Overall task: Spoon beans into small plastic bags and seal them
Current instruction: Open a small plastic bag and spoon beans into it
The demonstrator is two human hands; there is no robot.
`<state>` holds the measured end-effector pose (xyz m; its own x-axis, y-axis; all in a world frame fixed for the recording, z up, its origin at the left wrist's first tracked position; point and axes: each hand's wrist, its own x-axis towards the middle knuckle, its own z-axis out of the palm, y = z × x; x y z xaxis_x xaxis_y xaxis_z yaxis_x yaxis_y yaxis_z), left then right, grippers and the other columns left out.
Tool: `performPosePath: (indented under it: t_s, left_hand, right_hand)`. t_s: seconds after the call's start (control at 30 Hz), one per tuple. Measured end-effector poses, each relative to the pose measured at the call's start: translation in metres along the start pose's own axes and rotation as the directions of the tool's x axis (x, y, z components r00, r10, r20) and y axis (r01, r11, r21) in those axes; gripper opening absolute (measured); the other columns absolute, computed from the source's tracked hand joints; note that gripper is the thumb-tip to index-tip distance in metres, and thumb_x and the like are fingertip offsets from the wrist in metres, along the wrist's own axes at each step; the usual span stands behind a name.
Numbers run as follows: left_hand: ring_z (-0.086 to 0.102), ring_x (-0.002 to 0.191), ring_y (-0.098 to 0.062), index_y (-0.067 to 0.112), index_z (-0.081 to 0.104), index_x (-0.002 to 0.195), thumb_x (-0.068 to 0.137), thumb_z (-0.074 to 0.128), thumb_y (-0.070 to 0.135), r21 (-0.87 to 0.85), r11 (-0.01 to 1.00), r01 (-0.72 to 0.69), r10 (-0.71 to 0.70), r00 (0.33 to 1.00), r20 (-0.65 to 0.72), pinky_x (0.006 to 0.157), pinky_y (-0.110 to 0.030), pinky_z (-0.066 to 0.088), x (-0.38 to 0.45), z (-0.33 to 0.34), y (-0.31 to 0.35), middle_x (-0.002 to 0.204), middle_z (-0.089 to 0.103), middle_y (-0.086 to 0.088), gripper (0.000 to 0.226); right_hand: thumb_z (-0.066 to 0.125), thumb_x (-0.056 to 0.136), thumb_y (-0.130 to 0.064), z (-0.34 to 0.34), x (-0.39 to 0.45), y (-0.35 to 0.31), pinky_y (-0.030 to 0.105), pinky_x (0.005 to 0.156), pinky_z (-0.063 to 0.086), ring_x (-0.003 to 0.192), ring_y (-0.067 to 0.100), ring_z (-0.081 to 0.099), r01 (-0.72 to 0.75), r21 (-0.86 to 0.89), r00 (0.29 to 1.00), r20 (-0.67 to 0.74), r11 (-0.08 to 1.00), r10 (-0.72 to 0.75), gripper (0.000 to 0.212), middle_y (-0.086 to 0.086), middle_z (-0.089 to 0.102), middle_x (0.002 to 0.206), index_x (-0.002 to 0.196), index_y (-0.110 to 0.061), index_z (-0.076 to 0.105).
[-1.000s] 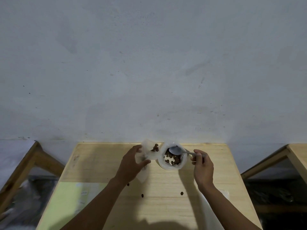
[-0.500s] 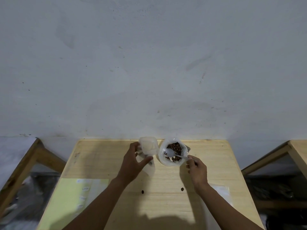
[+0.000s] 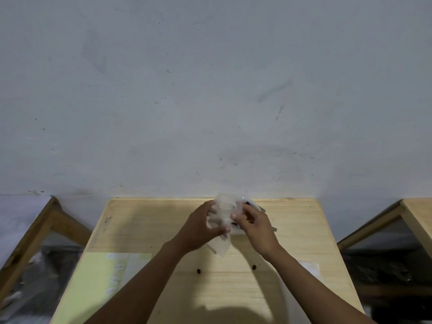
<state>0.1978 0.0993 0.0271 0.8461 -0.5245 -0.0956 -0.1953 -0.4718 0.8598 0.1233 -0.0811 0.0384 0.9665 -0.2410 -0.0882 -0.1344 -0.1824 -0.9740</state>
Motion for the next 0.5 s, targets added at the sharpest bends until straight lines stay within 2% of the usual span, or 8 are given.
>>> performPosePath:
  t_s: [0.07, 0.1, 0.17, 0.23, 0.33, 0.43, 0.5]
  left_hand:
    - [0.064, 0.098, -0.007, 0.028, 0.051, 0.126, 0.076, 0.076, 0.044, -0.015, 1.000, 0.000, 0.000, 1.000, 0.008, 0.083, -0.024, 0.053, -0.002, -0.004, 0.002, 0.107, 0.064, 0.008, 0.058]
    - [0.065, 0.094, -0.007, 0.027, 0.053, 0.123, 0.082, 0.073, 0.034, 0.009, 1.000, -0.001, 0.001, 1.000, -0.028, 0.080, -0.023, 0.053, -0.004, -0.006, 0.003, 0.103, 0.066, 0.006, 0.046]
    - [0.066, 0.081, -0.005, 0.022, 0.060, 0.111, 0.087, 0.068, 0.017, 0.117, 0.993, -0.006, 0.022, 0.991, -0.136, 0.074, -0.019, 0.051, -0.006, -0.011, 0.001, 0.090, 0.069, 0.006, 0.025]
    - [0.065, 0.074, 0.000, 0.018, 0.064, 0.100, 0.087, 0.068, 0.012, 0.181, 0.983, 0.007, 0.032, 0.977, -0.210, 0.071, -0.012, 0.048, -0.008, -0.013, 0.002, 0.080, 0.068, 0.009, 0.015]
    - [0.065, 0.073, 0.003, 0.019, 0.063, 0.091, 0.086, 0.069, 0.007, 0.191, 0.982, 0.003, 0.040, 0.975, -0.218, 0.067, -0.006, 0.045, -0.006, -0.015, 0.005, 0.074, 0.066, 0.014, 0.014]
    - [0.066, 0.072, -0.003, 0.020, 0.065, 0.096, 0.086, 0.070, 0.012, 0.178, 0.984, -0.022, 0.062, 0.973, -0.223, 0.068, -0.006, 0.045, -0.002, -0.019, 0.013, 0.077, 0.069, 0.008, 0.014]
    - [0.067, 0.079, -0.002, 0.023, 0.064, 0.103, 0.086, 0.071, 0.020, 0.115, 0.992, -0.048, 0.073, 0.973, -0.220, 0.072, -0.006, 0.048, -0.001, -0.023, 0.022, 0.083, 0.071, 0.010, 0.018]
  right_hand:
    - [0.065, 0.092, -0.018, -0.002, 0.004, 0.000, 0.032, 0.070, 0.051, 0.070, 0.008, 0.063, -0.048, 0.085, 0.995, -0.081, 0.995, 0.055, 0.008, -0.005, 0.070, 0.074, 0.094, -0.018, 0.073]
    - [0.064, 0.092, -0.018, -0.004, 0.005, -0.001, 0.037, 0.070, 0.051, 0.070, 0.013, 0.063, -0.066, 0.111, 0.993, -0.094, 0.992, 0.077, 0.009, 0.003, 0.070, 0.075, 0.090, -0.016, 0.073]
    - [0.064, 0.092, -0.017, -0.010, 0.007, -0.002, 0.037, 0.068, 0.052, 0.070, 0.017, 0.063, -0.072, 0.106, 0.992, -0.091, 0.992, 0.081, 0.013, 0.009, 0.071, 0.077, 0.084, -0.014, 0.073]
    - [0.064, 0.093, -0.016, -0.015, 0.009, -0.007, 0.029, 0.064, 0.049, 0.066, 0.010, 0.061, -0.073, 0.070, 0.994, -0.077, 0.995, 0.079, 0.015, 0.001, 0.069, 0.071, 0.080, -0.015, 0.072]
    - [0.063, 0.093, -0.015, -0.020, 0.013, -0.016, 0.020, 0.060, 0.045, 0.060, 0.006, 0.056, -0.068, 0.024, 0.997, -0.041, 0.997, 0.069, 0.018, -0.007, 0.066, 0.068, 0.076, -0.016, 0.070]
    - [0.061, 0.094, -0.015, -0.027, 0.018, -0.026, 0.011, 0.057, 0.042, 0.057, -0.003, 0.055, -0.041, -0.027, 0.999, -0.009, 0.999, 0.041, 0.018, -0.013, 0.066, 0.063, 0.078, -0.017, 0.068]
    - [0.061, 0.095, -0.017, -0.032, 0.020, -0.034, 0.011, 0.057, 0.042, 0.057, -0.003, 0.055, -0.017, -0.069, 1.000, 0.020, 0.997, 0.018, 0.016, -0.013, 0.066, 0.063, 0.081, -0.015, 0.068]
